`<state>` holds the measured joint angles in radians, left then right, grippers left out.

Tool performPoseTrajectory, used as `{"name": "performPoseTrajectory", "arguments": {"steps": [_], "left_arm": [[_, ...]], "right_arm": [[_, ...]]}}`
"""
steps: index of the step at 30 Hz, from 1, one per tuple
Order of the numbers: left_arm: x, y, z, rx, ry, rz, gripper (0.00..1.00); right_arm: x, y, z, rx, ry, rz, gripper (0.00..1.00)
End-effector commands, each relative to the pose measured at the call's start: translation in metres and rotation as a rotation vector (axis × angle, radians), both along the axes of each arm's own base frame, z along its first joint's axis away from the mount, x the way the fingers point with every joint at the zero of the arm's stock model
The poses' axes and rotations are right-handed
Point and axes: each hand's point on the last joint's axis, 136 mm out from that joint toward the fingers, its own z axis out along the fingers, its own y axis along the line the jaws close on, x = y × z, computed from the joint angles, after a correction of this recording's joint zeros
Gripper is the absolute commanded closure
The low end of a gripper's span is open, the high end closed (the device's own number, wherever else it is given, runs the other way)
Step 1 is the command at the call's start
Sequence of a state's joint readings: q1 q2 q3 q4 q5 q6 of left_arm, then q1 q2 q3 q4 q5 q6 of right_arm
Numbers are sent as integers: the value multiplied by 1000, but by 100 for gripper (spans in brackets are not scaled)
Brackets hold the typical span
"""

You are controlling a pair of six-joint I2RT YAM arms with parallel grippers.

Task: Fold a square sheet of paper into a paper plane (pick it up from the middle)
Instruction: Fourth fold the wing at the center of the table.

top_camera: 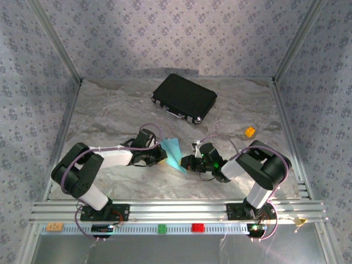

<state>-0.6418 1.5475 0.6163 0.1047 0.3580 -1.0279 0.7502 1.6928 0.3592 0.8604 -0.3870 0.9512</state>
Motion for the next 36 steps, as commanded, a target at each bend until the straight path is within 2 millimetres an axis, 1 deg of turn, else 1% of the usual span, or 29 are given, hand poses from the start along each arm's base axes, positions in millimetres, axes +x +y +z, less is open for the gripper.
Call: {"name": "performPoseTrajectory", "arguments": {"steps": [1, 4, 6, 16, 22, 36], "left_arm": [[8, -11, 32, -58, -106, -38, 86], [12, -21, 46, -103, -143, -77, 86], [14, -27, 49, -124, -151, -96, 87], [25, -48, 39, -167, -132, -127, 88], [29, -51, 25, -163, -107, -122, 89], [34, -50, 9, -115, -78, -106, 90]], "right_arm": [[-5, -7, -20, -48, 73, -17, 99], [-5, -8, -20, -36, 80, -21, 99], [-5, -8, -21, -28, 88, -24, 99], [-6, -10, -24, -19, 104, -39, 99], [-6, -11, -25, -20, 109, -44, 100], [-6, -12, -28, -32, 121, -48, 100]]}}
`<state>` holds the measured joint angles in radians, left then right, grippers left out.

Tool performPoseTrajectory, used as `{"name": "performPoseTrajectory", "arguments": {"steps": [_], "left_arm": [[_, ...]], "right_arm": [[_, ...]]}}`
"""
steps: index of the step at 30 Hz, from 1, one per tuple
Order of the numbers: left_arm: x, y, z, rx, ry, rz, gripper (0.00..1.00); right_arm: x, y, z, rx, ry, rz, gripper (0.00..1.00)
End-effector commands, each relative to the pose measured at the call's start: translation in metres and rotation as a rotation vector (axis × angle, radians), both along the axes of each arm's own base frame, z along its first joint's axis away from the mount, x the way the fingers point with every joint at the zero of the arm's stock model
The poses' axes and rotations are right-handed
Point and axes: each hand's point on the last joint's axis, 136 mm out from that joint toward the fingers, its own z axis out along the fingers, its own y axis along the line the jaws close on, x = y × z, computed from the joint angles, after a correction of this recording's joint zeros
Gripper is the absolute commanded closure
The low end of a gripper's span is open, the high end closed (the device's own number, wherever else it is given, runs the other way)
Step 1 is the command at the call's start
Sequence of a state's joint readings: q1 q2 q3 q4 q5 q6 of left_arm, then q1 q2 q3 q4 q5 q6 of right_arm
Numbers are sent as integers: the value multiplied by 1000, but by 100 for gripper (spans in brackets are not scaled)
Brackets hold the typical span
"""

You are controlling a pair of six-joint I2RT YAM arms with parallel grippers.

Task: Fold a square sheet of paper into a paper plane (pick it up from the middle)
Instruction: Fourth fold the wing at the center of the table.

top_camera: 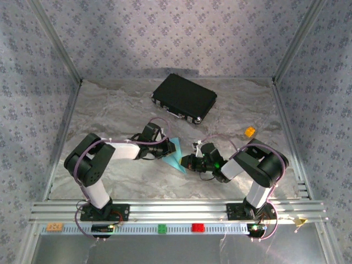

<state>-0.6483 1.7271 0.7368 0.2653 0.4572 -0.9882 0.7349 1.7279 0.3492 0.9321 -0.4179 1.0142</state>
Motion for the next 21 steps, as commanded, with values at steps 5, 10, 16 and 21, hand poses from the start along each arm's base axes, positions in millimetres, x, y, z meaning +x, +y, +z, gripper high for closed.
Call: {"name": "performPoseTrajectory", "arguments": {"steps": [5, 10, 16, 21], "left_arm": [[5, -4, -4, 16, -5, -2, 91], [7, -2, -6, 35, -1, 7, 91], [8, -1, -8, 50, 1, 7, 91], [9, 1, -11, 70, 8, 9, 92]], "right_arm": [[-8, -13, -28, -85, 83, -26, 100], [-8, -13, -30, -91, 90, -26, 100], [-8, -13, -31, -97, 97, -26, 100], [-8, -13, -31, -99, 101, -25, 100]]}}
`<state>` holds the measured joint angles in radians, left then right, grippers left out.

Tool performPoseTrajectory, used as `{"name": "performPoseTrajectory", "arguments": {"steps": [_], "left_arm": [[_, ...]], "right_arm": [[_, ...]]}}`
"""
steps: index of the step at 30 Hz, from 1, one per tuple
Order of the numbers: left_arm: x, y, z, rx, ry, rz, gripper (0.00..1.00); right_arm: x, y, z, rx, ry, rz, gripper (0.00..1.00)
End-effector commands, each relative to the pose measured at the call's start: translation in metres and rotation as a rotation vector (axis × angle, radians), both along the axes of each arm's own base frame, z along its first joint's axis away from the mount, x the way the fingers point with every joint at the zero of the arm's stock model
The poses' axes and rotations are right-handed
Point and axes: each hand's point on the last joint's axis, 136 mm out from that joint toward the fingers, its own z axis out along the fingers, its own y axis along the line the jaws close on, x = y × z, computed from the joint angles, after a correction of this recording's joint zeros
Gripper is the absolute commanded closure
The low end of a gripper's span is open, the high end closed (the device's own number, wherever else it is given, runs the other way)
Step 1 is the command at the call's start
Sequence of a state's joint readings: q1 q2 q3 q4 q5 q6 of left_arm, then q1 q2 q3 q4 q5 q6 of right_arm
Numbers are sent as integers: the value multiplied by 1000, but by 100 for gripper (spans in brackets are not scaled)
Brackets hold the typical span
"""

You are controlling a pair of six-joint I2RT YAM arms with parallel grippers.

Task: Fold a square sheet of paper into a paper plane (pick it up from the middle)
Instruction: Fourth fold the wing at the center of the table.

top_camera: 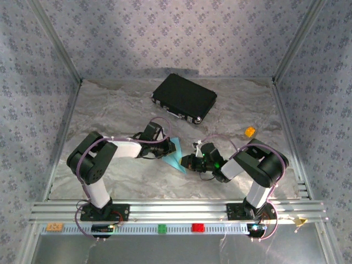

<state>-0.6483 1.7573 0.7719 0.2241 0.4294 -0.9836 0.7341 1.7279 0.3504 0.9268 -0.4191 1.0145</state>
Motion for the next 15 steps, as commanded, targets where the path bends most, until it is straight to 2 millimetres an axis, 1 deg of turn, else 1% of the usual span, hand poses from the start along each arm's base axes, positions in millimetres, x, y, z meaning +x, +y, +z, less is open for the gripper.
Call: {"name": "performPoseTrajectory", "arguments": {"steps": [1, 15], "left_arm": [[3, 0, -5, 33, -1, -7, 92], [-1, 2, -17, 63, 34, -11, 92]], "right_arm": [[-9, -13, -32, -100, 99, -24, 100], [-8, -13, -32, -103, 107, -22, 99]]}}
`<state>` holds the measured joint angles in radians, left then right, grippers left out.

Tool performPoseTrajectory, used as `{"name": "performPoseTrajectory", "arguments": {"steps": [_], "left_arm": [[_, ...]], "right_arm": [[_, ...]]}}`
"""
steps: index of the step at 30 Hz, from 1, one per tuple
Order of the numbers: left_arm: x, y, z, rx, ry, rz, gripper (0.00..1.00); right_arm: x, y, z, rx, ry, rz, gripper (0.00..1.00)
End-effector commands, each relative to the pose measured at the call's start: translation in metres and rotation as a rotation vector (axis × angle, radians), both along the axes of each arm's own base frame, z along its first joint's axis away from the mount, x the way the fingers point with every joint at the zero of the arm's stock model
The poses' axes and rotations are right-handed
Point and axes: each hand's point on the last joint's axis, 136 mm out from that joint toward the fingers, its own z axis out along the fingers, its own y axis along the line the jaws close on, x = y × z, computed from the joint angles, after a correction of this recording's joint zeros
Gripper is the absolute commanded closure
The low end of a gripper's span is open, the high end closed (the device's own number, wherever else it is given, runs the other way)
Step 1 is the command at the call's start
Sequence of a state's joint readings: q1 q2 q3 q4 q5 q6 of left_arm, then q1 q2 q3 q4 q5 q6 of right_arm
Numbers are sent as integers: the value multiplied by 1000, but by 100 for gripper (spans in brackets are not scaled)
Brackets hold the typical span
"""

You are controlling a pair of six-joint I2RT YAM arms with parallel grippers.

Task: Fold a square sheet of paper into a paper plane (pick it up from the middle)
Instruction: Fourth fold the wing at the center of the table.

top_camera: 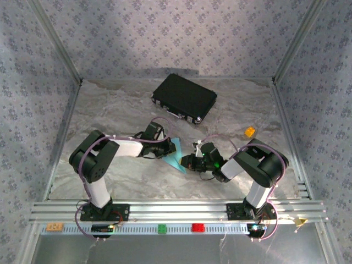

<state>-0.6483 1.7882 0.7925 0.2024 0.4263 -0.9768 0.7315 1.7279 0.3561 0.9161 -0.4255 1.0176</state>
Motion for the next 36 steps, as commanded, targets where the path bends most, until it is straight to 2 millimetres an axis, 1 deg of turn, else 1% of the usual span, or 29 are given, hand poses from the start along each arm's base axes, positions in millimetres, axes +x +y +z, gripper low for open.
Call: {"name": "performPoseTrajectory", "arguments": {"steps": [1, 7, 11, 15, 20, 22, 28, 32, 34, 36], "left_arm": [[-3, 3, -10, 44, 17, -11, 93], [-5, 4, -13, 52, 25, -16, 93], [-6, 4, -15, 53, 29, -19, 93], [-6, 4, -16, 53, 32, -18, 93], [-7, 4, -16, 50, 32, -20, 94], [-7, 4, -16, 48, 33, -18, 93], [-6, 3, -15, 45, 30, -19, 93], [-6, 3, -16, 44, 32, -17, 94], [-6, 3, -15, 44, 32, -19, 94], [-6, 3, -16, 45, 32, -19, 94]], "right_arm": [[-9, -13, -32, -102, 99, -23, 99], [-9, -8, -23, -81, 96, -12, 91], [-13, -6, -15, -80, 86, 9, 86], [-19, -8, -14, -121, 85, 30, 83], [-28, -14, -18, -162, 94, 40, 80], [-31, -16, -20, -181, 96, 47, 80], [-39, -27, -38, -275, 155, 48, 81], [-39, -27, -36, -271, 155, 46, 89], [-38, -25, -33, -261, 148, 47, 90], [-38, -24, -30, -249, 140, 50, 87]]}}
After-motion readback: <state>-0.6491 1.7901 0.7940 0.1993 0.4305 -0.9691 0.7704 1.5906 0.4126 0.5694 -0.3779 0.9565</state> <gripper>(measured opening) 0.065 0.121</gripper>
